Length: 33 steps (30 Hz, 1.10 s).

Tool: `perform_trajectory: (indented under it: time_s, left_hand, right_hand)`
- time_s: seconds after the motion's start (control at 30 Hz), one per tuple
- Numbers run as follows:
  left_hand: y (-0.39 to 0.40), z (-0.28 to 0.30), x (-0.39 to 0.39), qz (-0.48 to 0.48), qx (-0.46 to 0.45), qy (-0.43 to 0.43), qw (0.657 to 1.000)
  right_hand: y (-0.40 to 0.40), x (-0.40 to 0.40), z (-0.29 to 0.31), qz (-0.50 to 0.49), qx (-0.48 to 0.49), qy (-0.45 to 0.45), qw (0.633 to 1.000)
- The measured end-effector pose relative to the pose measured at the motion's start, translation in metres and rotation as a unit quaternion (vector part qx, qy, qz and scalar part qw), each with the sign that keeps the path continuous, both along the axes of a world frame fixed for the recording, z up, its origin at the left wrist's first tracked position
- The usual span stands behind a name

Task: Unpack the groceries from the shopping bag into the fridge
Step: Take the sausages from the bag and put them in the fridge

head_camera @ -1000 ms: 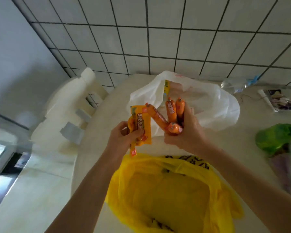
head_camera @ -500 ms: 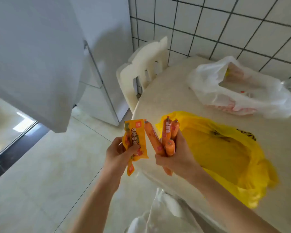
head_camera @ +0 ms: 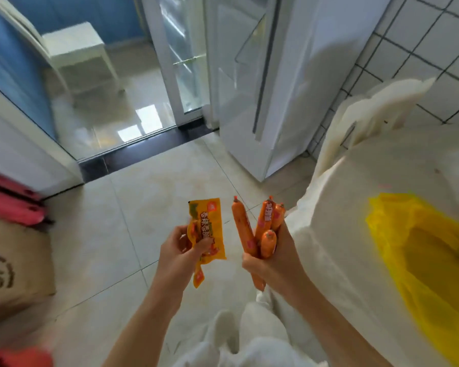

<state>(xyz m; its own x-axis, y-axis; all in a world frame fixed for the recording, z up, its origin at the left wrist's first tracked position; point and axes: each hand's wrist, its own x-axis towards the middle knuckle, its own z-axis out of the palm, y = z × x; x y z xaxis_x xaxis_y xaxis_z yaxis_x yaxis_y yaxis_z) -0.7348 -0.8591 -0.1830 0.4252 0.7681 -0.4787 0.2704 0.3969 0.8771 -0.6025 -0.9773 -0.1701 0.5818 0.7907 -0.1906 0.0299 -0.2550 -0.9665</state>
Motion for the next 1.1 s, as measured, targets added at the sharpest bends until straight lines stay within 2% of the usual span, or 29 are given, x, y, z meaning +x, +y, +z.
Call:
perform_trajectory:
  time_s: [0.27, 0.37, 0.67, 0.9, 1.1]
  left_hand:
    - [0.078, -0.005, -0.032, 0.078, 0.001, -0.008, 0.997]
    - [0.116, -0.003, -0.024, 0.090, 0.013, -0.010, 0.996]
    - [0.258, 0.021, 0.026, 0.077, 0.076, 0.020, 0.994]
    - [0.349, 0.026, 0.066, 0.076, 0.067, 0.012, 0.995]
    - [0.433, 0.023, 0.113, 0.022, 0.069, -0.011, 0.997]
  right_hand:
    - [0.096, -0.023, -0.013, 0.050, -0.022, 0.012, 0.998]
    - [0.142, -0.016, -0.015, 0.049, -0.018, -0.015, 0.999]
    - [0.288, 0.024, -0.011, 0.062, -0.024, -0.022, 0.998]
    - [0.377, 0.058, 0.008, 0.020, -0.007, -0.039, 0.999]
    - [0.441, 0.093, 0.016, -0.046, 0.002, -0.027, 0.999]
